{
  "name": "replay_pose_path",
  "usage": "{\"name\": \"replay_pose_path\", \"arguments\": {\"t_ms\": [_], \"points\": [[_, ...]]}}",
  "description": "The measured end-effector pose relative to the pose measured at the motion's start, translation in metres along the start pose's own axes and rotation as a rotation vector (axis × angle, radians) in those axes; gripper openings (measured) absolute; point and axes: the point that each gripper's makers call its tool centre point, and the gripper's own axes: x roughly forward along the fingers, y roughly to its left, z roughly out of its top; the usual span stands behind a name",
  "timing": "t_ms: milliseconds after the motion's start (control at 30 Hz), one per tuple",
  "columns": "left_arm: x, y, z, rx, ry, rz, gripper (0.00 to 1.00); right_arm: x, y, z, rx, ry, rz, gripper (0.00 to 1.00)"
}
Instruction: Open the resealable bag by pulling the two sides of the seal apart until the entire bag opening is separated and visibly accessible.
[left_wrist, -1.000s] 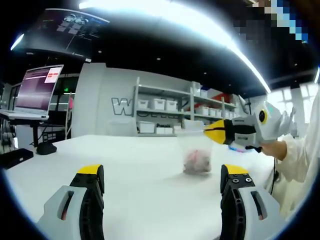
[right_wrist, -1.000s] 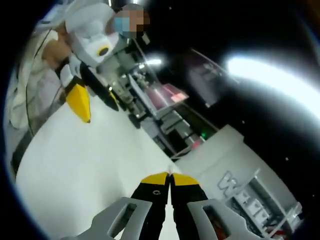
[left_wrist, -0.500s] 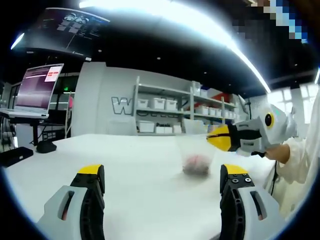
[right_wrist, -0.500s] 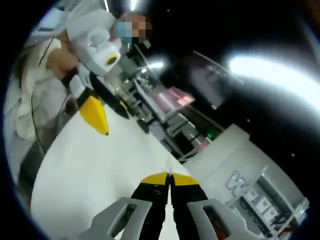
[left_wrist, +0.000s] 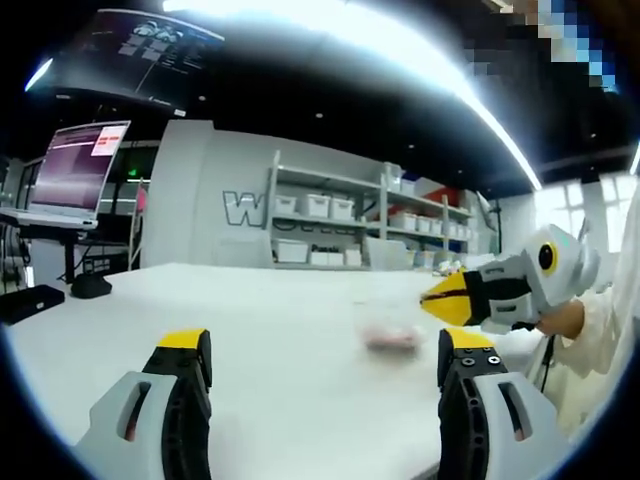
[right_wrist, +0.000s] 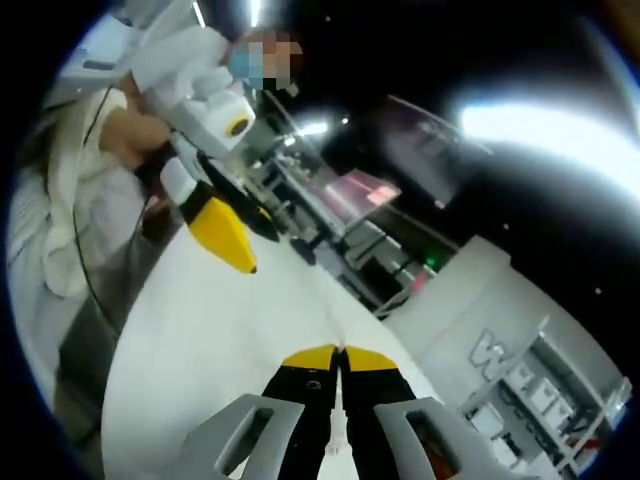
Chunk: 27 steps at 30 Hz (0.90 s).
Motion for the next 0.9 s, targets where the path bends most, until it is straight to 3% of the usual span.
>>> {"name": "replay_pose_path", "arguments": {"t_ms": [467,900], "points": [[-0.004,-0.002,-0.001,-0.018,0.002,-0.017,0.91,-0.007,0.026,-0.003,0.093,0.021,0.047,0.0],[-0.004,-0.007,-0.002,-0.038,0.003,-0.039,0.9,-0.016,0.036,-0.007,0.19,0.054,0.079,0.0]]}}
